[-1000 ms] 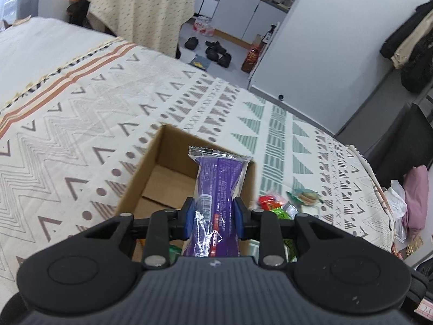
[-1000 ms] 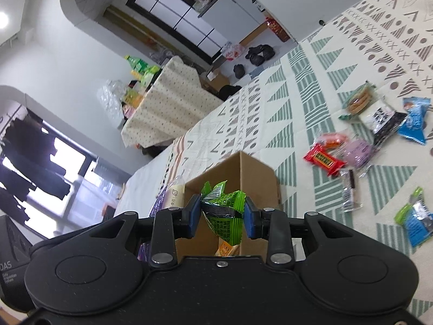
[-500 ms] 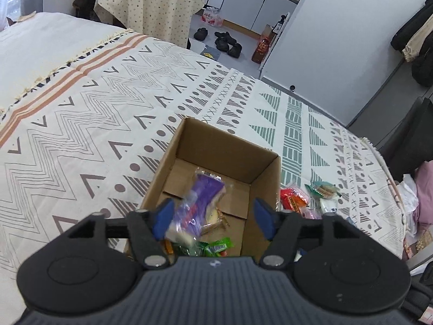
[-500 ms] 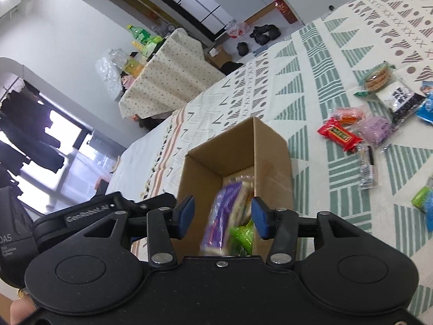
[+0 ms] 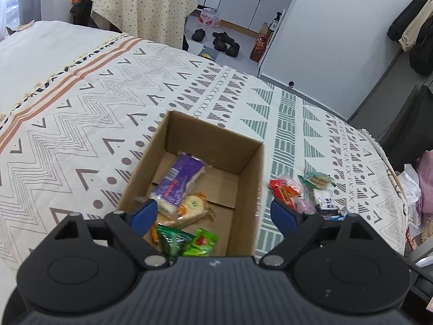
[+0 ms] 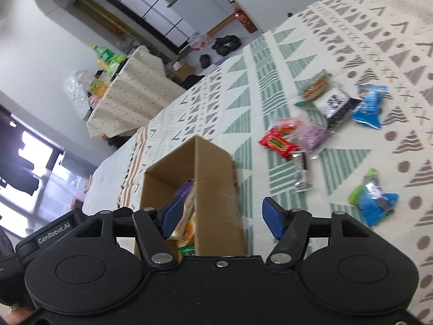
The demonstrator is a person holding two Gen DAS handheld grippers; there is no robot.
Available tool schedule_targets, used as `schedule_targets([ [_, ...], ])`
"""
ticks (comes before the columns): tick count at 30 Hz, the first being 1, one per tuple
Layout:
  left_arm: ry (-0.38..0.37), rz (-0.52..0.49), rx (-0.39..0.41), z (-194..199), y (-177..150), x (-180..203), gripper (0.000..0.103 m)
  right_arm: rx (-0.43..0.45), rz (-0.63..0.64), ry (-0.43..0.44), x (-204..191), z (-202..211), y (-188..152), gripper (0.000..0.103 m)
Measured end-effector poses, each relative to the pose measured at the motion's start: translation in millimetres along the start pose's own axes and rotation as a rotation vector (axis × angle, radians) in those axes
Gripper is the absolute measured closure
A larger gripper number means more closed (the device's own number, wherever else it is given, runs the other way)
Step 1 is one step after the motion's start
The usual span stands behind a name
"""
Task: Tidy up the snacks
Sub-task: 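Carry both snacks into the box and open both tools, then grasp silver wrapped bar with left tool while right tool grasps blue candy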
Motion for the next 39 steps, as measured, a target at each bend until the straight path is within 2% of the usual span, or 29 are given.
schedule_targets([
  [4,-0.011,-0.017,-0.002,1,-7,16,0.012,0.018,-0.045,-0.028,15,12,3,0.031],
  [10,-0.038,-0.05,-0.016,-1,-19,43,0.012,0.033,-0.133,-0.053,40,25,7,0.028],
  [19,-0.061,-0.093,-0.042,-10,-37,79,0.012,0.039,-0.265,-0.102,80,34,9,0.025],
  [31,-0.113,-0.141,-0.076,-33,-54,111,0.012,0.021,-0.435,-0.111,118,33,6,0.023],
  [37,-0.127,-0.121,-0.103,-56,-59,117,0.017,0.005,-0.465,-0.155,134,19,4,0.024],
  [39,-0.129,-0.119,-0.115,-64,-60,117,0.026,-0.011,-0.5,-0.157,141,12,2,0.026],
])
Point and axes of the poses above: each gripper's, at about its wrist camera, not at the fingertips, and z roughly against the way its jaws point, x to its right, y to its top, the point moved 1 cm from there along -z, roughly the way its jaws point, and after that the axes turned 3 degrees about z, right-handed, at the moved point
